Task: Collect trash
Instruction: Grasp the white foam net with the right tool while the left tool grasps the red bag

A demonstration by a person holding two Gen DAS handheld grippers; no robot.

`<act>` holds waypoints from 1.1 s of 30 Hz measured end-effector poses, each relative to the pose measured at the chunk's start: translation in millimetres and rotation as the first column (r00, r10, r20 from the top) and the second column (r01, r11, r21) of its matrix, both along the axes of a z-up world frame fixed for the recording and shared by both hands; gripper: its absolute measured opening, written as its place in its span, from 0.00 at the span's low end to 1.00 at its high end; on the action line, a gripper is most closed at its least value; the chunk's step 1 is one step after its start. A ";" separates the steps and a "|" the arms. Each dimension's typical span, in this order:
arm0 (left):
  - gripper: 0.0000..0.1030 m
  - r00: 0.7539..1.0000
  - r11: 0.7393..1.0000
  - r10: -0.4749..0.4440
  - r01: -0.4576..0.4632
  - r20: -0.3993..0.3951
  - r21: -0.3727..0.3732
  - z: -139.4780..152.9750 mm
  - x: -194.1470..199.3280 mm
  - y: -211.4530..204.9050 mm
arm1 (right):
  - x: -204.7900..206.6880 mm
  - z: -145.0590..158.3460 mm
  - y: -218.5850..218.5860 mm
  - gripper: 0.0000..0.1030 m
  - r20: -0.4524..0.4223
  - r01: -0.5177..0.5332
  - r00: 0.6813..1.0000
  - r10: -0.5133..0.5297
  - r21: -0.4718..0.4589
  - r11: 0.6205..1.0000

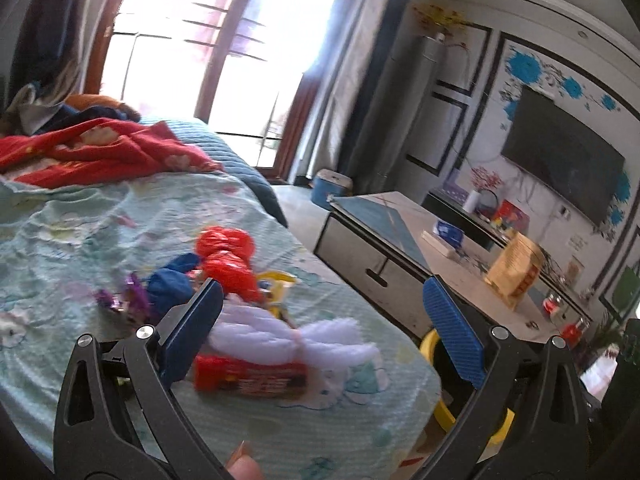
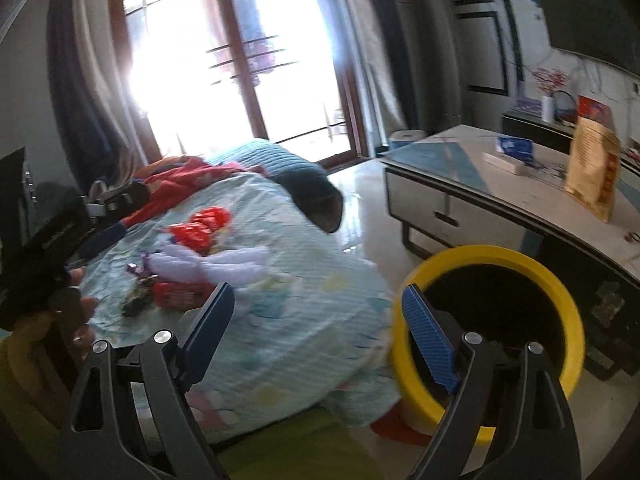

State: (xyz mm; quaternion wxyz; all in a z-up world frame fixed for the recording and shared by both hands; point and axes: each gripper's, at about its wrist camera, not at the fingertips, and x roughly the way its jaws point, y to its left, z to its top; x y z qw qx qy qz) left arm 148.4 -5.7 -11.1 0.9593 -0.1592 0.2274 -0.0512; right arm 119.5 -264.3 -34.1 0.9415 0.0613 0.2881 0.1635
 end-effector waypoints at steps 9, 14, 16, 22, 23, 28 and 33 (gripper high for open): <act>0.89 0.996 0.997 0.076 -0.078 -0.053 -0.031 -13.1 9.2 46.0 | 23.7 -0.6 59.5 0.81 -0.034 -0.123 0.992 0.124 0.011 0.992; 0.88 0.992 0.996 0.069 -0.075 -0.105 -0.048 -26.1 22.0 58.2 | 49.0 -14.2 80.7 0.81 -0.086 -0.136 0.987 0.136 0.013 0.991; 0.85 0.990 0.996 0.055 -0.063 -0.128 -0.063 -30.7 30.5 60.1 | 59.4 -21.5 85.8 0.81 -0.114 -0.131 0.985 0.133 0.025 0.991; 0.72 0.985 0.995 0.004 -0.021 -0.172 -0.096 -34.0 59.4 56.9 | 89.8 -39.4 94.8 0.81 -0.203 -0.103 0.972 0.120 0.095 0.990; 0.70 0.982 0.995 -0.002 -0.016 -0.187 -0.095 -34.7 66.3 55.5 | 93.5 -42.0 94.3 0.80 -0.215 -0.096 0.969 0.118 0.109 0.989; 0.62 0.970 0.993 -0.026 -0.004 -0.243 -0.121 -43.5 85.8 51.8 | 107.0 -53.7 90.9 0.69 -0.274 -0.066 0.955 0.116 0.185 0.981; 0.48 0.958 0.989 -0.038 -0.005 -0.284 -0.151 -58.4 89.8 48.8 | 111.7 -63.1 85.9 0.46 -0.322 -0.070 0.934 0.156 0.263 0.962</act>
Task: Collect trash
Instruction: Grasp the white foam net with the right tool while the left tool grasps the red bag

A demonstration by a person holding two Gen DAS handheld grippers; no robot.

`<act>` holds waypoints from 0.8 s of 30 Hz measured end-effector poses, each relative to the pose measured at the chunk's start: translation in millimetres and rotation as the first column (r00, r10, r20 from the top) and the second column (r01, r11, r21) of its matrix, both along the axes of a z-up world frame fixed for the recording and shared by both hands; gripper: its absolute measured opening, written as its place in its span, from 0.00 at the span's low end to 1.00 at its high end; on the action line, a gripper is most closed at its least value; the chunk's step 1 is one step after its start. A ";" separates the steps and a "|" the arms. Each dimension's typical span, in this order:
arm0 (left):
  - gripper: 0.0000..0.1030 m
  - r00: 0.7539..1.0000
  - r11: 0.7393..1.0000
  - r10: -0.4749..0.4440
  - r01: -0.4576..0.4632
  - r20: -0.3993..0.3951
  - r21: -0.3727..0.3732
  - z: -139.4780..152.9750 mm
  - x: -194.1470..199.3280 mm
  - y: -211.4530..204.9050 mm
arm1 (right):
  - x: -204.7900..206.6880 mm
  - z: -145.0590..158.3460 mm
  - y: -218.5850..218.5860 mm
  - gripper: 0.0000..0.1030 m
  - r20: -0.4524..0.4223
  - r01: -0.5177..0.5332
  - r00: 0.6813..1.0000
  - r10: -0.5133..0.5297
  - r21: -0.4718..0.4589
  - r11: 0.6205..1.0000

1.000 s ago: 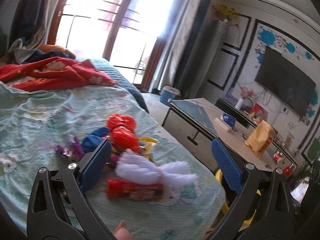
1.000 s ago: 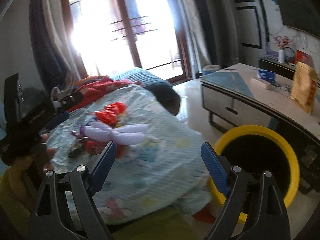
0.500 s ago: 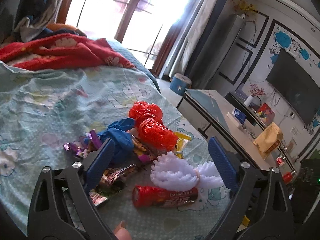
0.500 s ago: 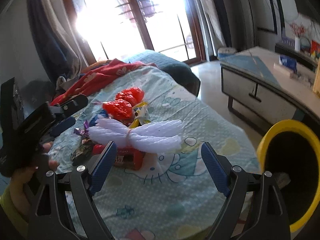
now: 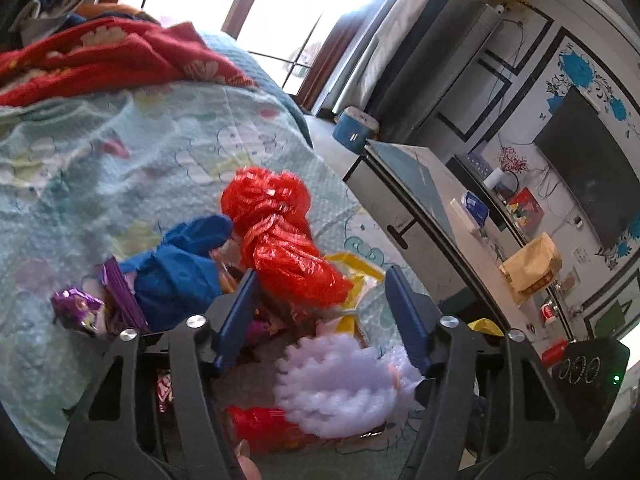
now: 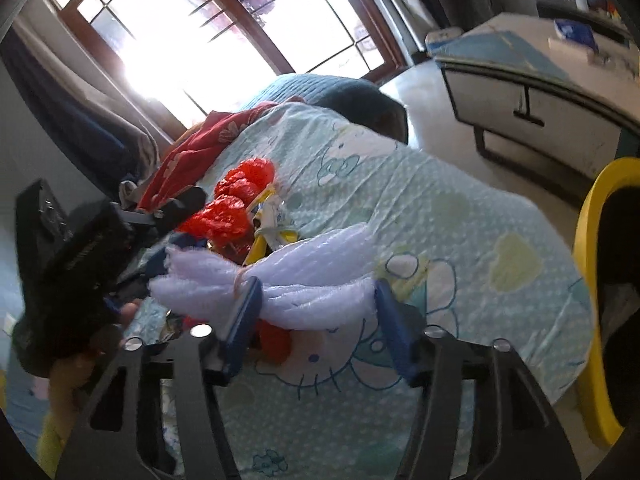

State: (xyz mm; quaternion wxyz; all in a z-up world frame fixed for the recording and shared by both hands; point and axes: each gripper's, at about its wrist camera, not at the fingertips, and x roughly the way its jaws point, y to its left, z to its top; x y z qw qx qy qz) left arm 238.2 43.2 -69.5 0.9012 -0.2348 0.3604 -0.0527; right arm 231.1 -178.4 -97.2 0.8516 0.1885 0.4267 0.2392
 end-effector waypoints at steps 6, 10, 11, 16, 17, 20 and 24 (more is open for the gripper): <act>0.20 1.000 0.999 0.024 -0.024 -0.015 -0.023 -7.0 -1.5 6.2 | -9.9 9.0 -8.0 0.14 0.040 -0.017 0.999 0.016 0.010 1.000; 0.08 0.999 0.999 0.035 -0.036 -0.004 -0.031 -3.8 -5.3 11.7 | -17.4 17.3 -8.9 0.14 0.075 -0.036 0.997 0.036 0.005 0.999; 0.06 0.999 0.999 0.033 -0.033 0.001 -0.035 -2.5 -6.8 12.4 | -18.3 19.4 -8.9 0.14 0.085 -0.039 0.996 0.039 0.002 0.999; 0.03 0.997 0.999 0.031 -0.028 0.066 -0.037 11.3 -18.3 13.1 | -28.0 31.1 -5.5 0.14 0.136 -0.074 0.988 0.075 -0.010 0.997; 0.03 0.996 0.999 0.026 -0.024 0.083 -0.030 15.9 -21.2 12.5 | -30.4 33.7 -4.3 0.14 0.147 -0.080 0.986 0.081 -0.012 0.997; 0.03 0.992 1.000 0.013 -0.010 0.129 -0.021 28.9 -29.5 11.2 | -34.5 40.6 -2.5 0.13 0.169 -0.091 0.981 0.092 -0.009 0.996; 0.03 0.983 1.000 0.007 -0.002 0.182 -0.028 47.9 -43.7 12.4 | -42.3 54.4 -1.5 0.13 0.212 -0.103 0.972 0.102 -0.004 0.995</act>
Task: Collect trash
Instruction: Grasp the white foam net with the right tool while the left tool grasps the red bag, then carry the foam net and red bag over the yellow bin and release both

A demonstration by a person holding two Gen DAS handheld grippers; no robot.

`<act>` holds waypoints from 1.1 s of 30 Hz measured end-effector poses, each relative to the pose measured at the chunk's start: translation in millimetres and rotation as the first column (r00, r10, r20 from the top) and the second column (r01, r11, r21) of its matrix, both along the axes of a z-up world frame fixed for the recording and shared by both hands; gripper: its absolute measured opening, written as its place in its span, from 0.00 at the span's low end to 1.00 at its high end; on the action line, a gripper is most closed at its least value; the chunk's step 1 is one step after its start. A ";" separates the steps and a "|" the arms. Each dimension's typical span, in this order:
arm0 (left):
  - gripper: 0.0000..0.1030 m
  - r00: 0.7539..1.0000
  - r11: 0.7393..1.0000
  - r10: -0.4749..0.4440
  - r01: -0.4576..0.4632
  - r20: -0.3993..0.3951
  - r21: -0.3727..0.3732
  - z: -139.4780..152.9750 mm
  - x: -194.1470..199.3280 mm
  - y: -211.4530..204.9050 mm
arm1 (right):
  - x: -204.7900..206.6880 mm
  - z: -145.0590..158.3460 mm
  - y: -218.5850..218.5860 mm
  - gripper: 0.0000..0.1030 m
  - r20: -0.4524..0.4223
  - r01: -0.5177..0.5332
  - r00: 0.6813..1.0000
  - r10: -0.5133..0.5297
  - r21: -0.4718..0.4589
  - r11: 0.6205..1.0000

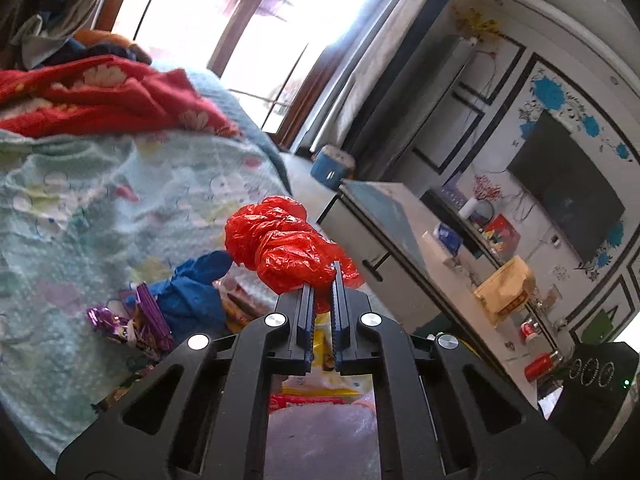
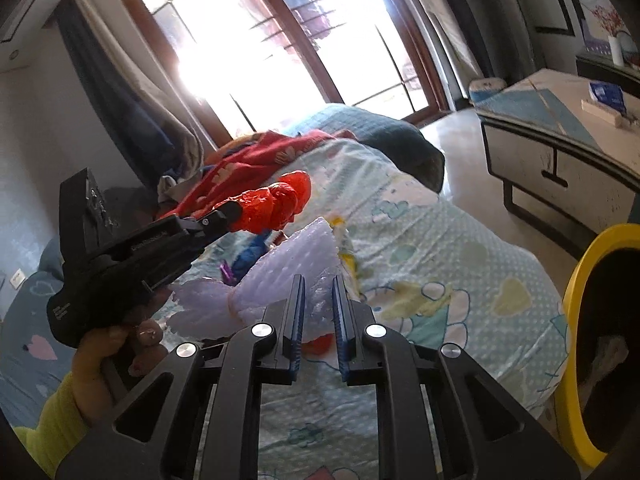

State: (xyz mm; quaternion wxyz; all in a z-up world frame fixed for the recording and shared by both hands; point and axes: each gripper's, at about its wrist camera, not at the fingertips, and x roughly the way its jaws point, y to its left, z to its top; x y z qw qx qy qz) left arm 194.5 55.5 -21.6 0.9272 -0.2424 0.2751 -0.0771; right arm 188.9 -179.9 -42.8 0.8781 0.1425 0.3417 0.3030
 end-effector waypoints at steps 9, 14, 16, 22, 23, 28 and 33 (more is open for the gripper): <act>0.03 0.997 1.000 -0.015 0.014 0.082 0.022 29.1 -24.7 -3.4 | -11.7 20.0 -14.3 0.13 0.056 0.030 0.998 -0.029 -0.006 1.000; 0.03 0.993 0.999 -0.031 0.028 0.110 0.027 38.2 -34.3 -7.3 | -15.9 26.6 -25.3 0.13 0.081 0.064 0.995 -0.062 -0.019 0.998; 0.03 0.992 0.999 -0.038 0.035 0.120 0.027 42.0 -38.9 -9.3 | -15.9 27.8 -30.2 0.13 0.087 0.081 0.993 -0.079 -0.027 0.996; 0.02 0.987 0.997 -0.065 0.060 0.148 0.038 54.7 -48.3 -18.0 | -17.3 30.0 -51.5 0.13 0.093 0.140 0.986 -0.137 -0.033 0.990; 0.02 0.986 0.997 -0.069 0.064 0.152 0.040 55.6 -49.8 -19.4 | -18.0 30.2 -54.6 0.13 0.095 0.148 0.985 -0.144 -0.033 0.988; 0.02 0.981 0.995 -0.098 0.091 0.167 0.047 61.5 -55.0 -30.6 | -20.7 35.1 -70.4 0.13 0.114 0.189 0.976 -0.184 -0.033 0.981; 0.02 0.976 0.991 -0.130 0.122 0.176 0.055 65.3 -58.8 -42.7 | -26.6 39.7 -91.0 0.13 0.133 0.236 0.964 -0.230 -0.035 0.971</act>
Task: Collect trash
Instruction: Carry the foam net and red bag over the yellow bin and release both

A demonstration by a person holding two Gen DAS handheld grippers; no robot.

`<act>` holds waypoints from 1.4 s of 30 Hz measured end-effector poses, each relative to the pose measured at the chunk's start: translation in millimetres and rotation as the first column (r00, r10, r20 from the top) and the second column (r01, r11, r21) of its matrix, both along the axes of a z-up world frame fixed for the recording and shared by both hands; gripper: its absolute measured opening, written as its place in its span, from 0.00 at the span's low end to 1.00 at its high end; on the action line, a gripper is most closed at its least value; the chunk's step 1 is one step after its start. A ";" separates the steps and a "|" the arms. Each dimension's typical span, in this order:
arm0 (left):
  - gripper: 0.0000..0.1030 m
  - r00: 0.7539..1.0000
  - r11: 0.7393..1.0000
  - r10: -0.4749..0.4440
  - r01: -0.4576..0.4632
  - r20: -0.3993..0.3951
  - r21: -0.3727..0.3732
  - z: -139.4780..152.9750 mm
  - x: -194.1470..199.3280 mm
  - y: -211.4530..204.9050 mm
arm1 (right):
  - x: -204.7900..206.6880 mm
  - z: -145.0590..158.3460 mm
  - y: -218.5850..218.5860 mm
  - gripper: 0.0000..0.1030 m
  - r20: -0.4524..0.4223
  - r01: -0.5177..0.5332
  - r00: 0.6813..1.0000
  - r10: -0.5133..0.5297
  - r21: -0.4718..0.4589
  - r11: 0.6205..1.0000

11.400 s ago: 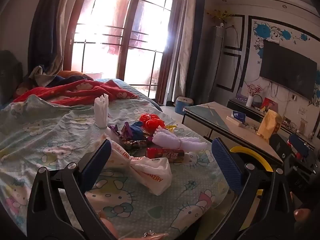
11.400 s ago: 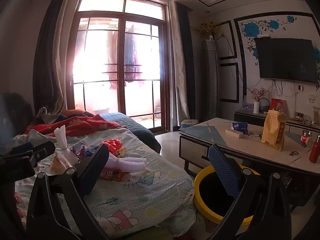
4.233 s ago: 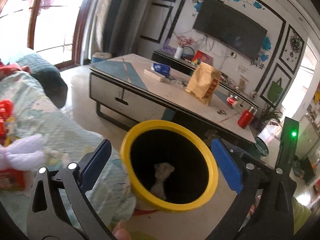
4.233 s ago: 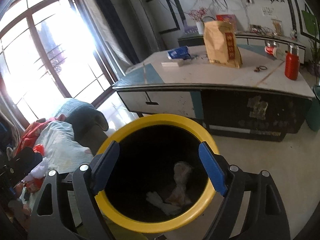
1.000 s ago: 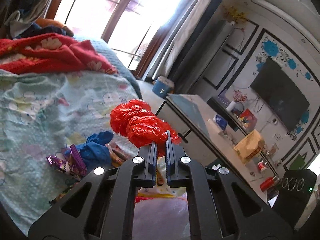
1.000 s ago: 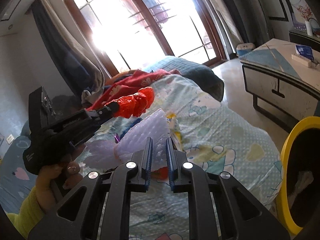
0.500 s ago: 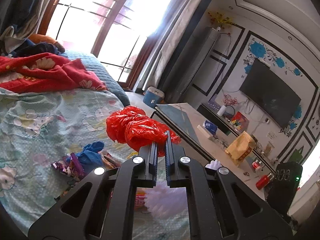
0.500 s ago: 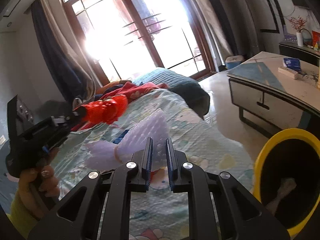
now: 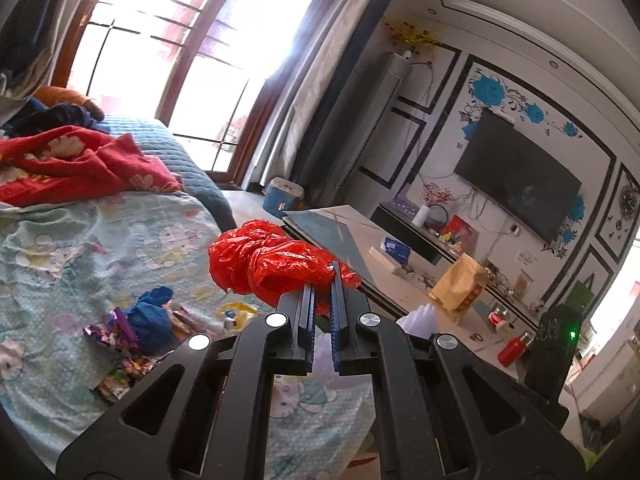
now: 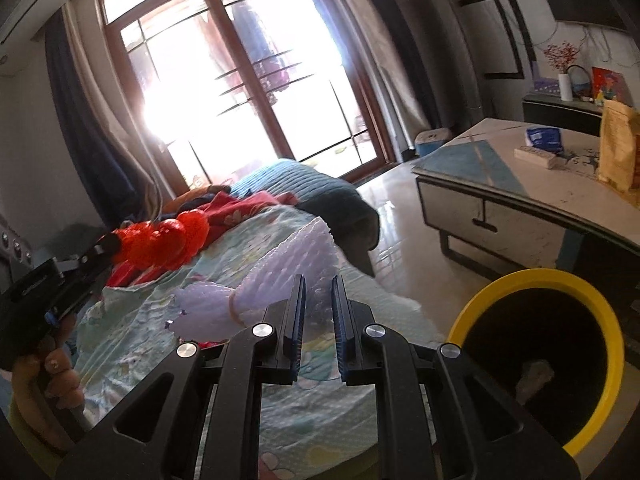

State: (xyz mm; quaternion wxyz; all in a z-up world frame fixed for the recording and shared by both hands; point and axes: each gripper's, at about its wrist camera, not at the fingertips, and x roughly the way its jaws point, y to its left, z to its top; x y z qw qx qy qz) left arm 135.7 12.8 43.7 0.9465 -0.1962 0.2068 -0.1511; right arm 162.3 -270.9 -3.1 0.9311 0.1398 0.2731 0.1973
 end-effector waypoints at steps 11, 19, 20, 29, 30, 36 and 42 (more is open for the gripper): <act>0.02 0.997 0.997 -0.075 0.075 0.011 0.026 2.7 -6.6 -29.4 | -6.9 3.3 -42.0 0.13 0.007 0.114 0.993 -0.114 0.003 0.993; 0.02 0.989 0.988 -0.145 0.145 0.007 0.056 4.4 -8.2 -63.7 | -10.1 2.5 -75.4 0.13 0.017 0.215 0.976 -0.215 -0.013 0.976; 0.02 0.988 0.986 -0.154 0.153 0.006 0.058 4.1 -8.1 -66.4 | -11.1 2.1 -80.2 0.13 0.015 0.226 0.974 -0.226 -0.009 0.974; 0.02 0.970 0.966 -0.242 0.242 -0.007 0.091 -0.1 -10.0 -108.5 | -17.2 -5.1 -132.3 0.13 0.007 0.347 0.938 -0.347 0.004 0.938; 0.02 0.967 0.963 -0.253 0.253 -0.010 0.092 -1.3 -10.0 -112.6 | -17.0 -6.3 -137.2 0.13 0.002 0.357 0.934 -0.357 0.004 0.934; 0.02 0.949 0.944 -0.312 0.315 -0.040 0.100 -12.3 -6.7 -139.7 | -21.2 -12.0 -155.7 0.13 -0.001 0.411 0.911 -0.411 -0.019 0.911; 0.02 0.929 0.922 -0.364 0.370 -0.066 0.118 -24.2 -5.9 -165.6 | -24.3 -22.1 -174.5 0.13 -0.019 0.457 0.889 -0.457 -0.022 0.889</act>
